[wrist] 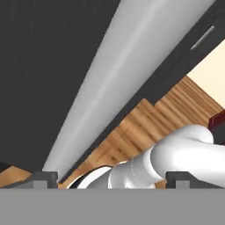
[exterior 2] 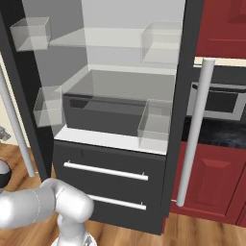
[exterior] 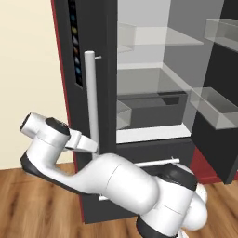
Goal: Place one of the steaks on the plate and the other in the bowl. Then place the bowl in the fridge.
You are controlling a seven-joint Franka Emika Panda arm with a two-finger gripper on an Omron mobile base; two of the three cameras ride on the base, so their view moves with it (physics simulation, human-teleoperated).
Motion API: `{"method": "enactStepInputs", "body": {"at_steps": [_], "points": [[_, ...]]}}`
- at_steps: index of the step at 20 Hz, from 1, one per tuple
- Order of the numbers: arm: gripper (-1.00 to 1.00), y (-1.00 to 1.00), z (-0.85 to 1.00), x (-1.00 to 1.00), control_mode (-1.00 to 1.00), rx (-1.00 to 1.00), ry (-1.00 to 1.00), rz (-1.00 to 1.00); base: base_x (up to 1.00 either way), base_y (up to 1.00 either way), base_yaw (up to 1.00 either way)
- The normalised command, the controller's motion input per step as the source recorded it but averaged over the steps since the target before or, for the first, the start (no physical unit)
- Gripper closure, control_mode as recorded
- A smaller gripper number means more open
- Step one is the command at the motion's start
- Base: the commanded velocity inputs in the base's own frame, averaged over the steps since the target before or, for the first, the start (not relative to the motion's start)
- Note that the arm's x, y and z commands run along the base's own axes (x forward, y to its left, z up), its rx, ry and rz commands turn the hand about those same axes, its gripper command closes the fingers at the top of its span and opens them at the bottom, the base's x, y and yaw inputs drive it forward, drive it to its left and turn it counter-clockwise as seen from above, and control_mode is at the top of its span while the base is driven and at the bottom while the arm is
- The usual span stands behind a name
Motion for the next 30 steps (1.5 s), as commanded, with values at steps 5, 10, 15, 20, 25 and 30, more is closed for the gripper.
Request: {"method": "enactStepInputs", "body": {"at_steps": [5,10,15,20,25,30], "points": [[-1.0,-0.14,0.0,-0.69,-1.0,0.0,-0.01,0.0,0.0,0.0,0.0],[-1.0,-0.34,0.0,-0.99,-1.0,0.0,-0.07,0.01,0.0,0.0,0.0],[-1.0,-0.87,0.0,-1.0,-1.0,0.11,-0.16,0.12,0.0,0.0,0.0],[-1.0,-1.0,0.0,-0.77,-1.0,0.31,-0.08,0.17,0.0,0.0,0.0],[-1.0,-1.0,-0.01,0.04,-1.0,0.52,0.04,0.03,0.0,0.0,0.0],[-1.0,-0.97,-0.01,0.24,-1.0,0.55,0.04,0.06,0.0,0.0,0.0]]}}
